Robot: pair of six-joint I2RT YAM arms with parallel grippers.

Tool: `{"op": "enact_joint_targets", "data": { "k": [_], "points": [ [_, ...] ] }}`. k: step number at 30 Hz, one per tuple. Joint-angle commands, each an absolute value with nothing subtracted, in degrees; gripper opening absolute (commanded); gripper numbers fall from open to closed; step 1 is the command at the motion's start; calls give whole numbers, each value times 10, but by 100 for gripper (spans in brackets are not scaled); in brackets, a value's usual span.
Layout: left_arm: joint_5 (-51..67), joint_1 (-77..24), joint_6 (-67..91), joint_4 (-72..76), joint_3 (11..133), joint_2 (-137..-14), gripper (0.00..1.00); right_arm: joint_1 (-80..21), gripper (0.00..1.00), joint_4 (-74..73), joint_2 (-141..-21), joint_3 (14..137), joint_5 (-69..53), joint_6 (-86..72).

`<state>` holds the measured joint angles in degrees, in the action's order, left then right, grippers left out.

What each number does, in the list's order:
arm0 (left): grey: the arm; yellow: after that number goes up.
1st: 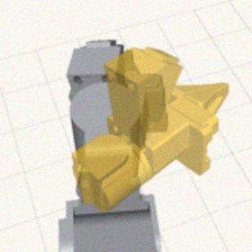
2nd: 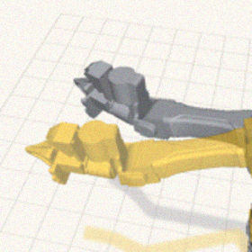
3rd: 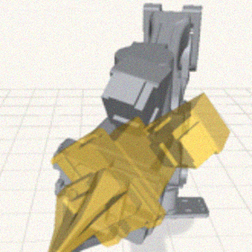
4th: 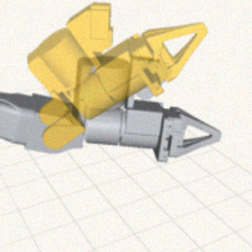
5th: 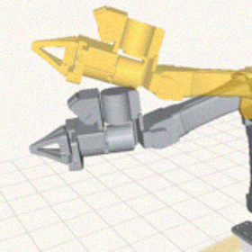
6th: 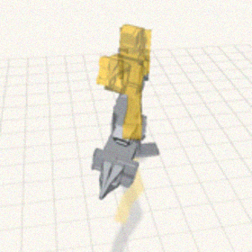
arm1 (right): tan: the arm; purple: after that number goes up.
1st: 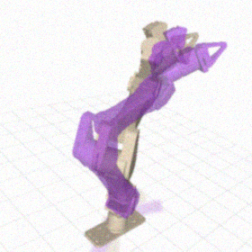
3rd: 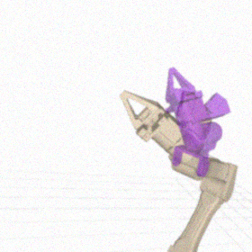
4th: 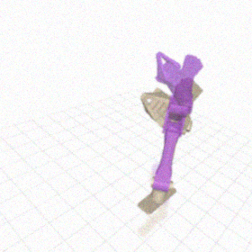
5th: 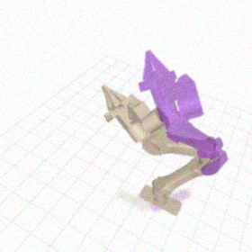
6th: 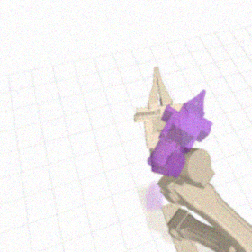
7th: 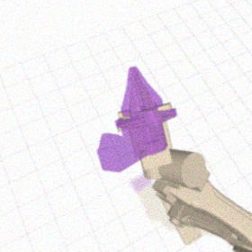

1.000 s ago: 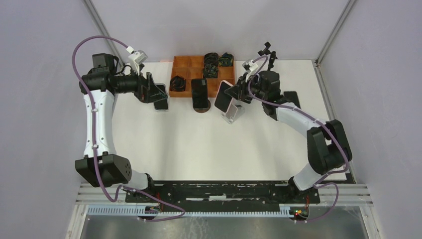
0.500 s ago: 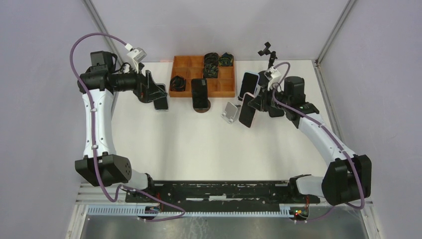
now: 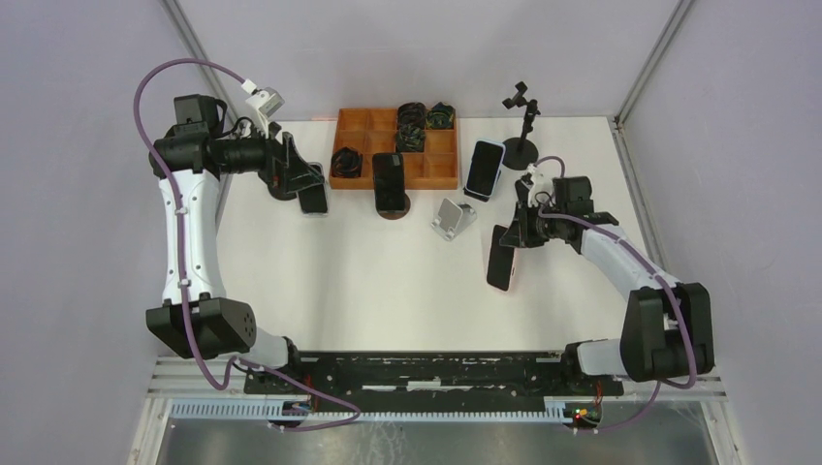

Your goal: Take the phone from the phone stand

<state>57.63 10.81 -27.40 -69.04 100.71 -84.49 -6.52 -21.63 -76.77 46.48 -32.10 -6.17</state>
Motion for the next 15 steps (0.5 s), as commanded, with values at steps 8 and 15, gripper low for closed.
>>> {"op": "enact_joint_targets", "data": {
  "k": [8,15],
  "points": [
    [590,111,-297,-698,1011,-843,100,-67,31,-190,-891,492,-256,-44],
    [596,111,-293,-691,1007,-849,100,-76,29,-159,-937,504,-294,-74]
  ]
}}
